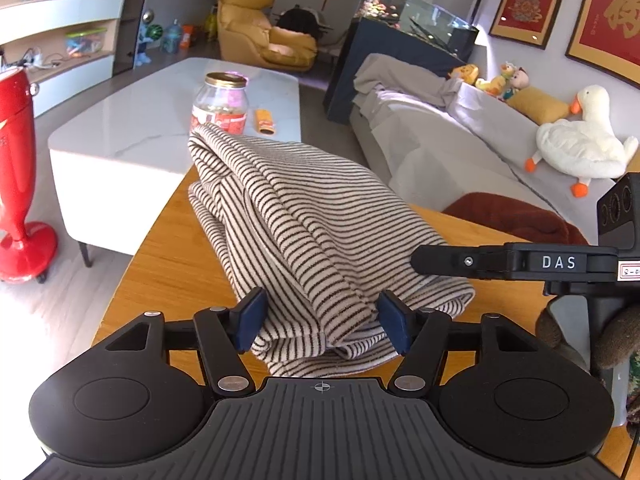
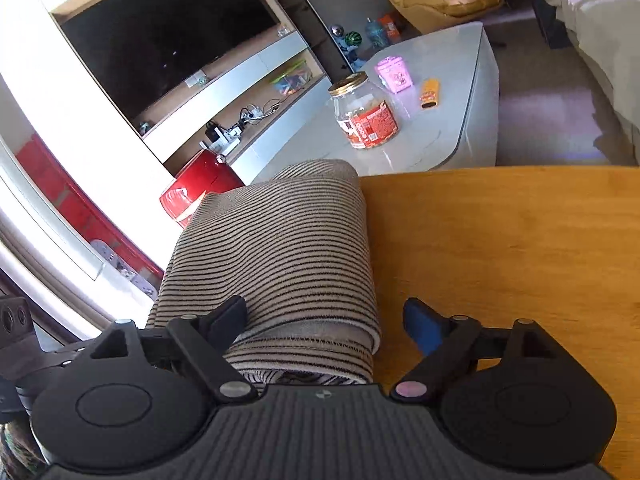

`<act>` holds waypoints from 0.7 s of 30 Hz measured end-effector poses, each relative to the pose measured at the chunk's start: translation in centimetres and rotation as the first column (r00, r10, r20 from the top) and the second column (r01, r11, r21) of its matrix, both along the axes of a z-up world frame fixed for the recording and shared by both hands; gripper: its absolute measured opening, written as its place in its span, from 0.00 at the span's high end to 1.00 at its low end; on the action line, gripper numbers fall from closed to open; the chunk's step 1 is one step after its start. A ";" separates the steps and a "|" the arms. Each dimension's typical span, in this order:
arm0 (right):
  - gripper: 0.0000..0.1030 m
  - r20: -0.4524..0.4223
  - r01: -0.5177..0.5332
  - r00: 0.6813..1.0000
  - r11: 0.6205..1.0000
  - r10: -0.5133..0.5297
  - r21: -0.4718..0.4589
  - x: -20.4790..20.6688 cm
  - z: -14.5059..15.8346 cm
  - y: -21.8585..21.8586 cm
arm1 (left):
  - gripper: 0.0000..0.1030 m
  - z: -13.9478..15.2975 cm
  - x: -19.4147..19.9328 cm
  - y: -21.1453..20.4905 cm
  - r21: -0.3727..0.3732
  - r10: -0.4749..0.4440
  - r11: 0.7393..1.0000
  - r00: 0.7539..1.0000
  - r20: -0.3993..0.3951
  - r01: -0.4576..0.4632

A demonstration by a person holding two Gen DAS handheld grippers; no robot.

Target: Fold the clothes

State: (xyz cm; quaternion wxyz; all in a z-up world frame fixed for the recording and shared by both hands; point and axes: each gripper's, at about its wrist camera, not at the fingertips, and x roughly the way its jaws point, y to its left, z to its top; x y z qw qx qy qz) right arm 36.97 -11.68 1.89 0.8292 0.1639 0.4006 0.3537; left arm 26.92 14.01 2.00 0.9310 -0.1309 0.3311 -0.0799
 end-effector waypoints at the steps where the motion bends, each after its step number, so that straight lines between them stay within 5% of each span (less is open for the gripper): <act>1: 0.14 -0.014 -0.007 1.000 1.000 0.008 0.023 0.2 -0.2 0.2 | 0.35 0.0 0.0 0.1 -0.005 -0.003 1.000 1.000 0.000 0.003; 2: 0.14 -0.027 -0.014 1.000 0.999 0.016 0.046 0.4 -0.5 0.4 | 0.35 0.0 0.0 0.2 -0.009 -0.007 1.000 1.000 0.000 0.007; 7: 0.47 0.041 -0.053 0.998 0.992 0.049 0.110 -1.2 2.5 1.4 | 0.36 0.2 -0.1 0.3 -0.025 -0.010 1.000 1.000 0.007 0.010; 11: 0.47 0.056 -0.033 0.998 0.998 0.036 -0.053 -1.1 2.4 2.1 | 0.34 -0.2 -0.2 0.5 -0.033 -0.003 0.999 1.000 0.010 0.003; 14: 0.35 0.024 0.015 1.000 0.998 -0.014 -0.061 -1.1 1.1 0.9 | 0.33 -0.3 -0.3 0.0 -0.011 0.004 1.000 1.000 0.026 -0.004; 16: 0.18 0.034 0.058 0.998 0.997 -0.056 -0.058 -2.0 1.4 -0.2 | 0.30 -0.3 -1.0 -0.6 0.004 0.056 0.998 0.998 0.016 -0.056; 18: 0.00 0.097 0.100 0.991 0.990 -0.091 -0.101 -3.8 1.7 -1.3 | 0.12 -0.2 -1.9 -1.2 0.020 0.113 0.993 0.994 0.004 -0.113; 21: 0.00 0.179 0.141 0.978 0.974 -0.108 -0.180 -6.4 1.7 -2.9 | 0.00 -0.5 -3.8 -2.8 0.076 0.212 0.975 0.977 -0.014 -0.210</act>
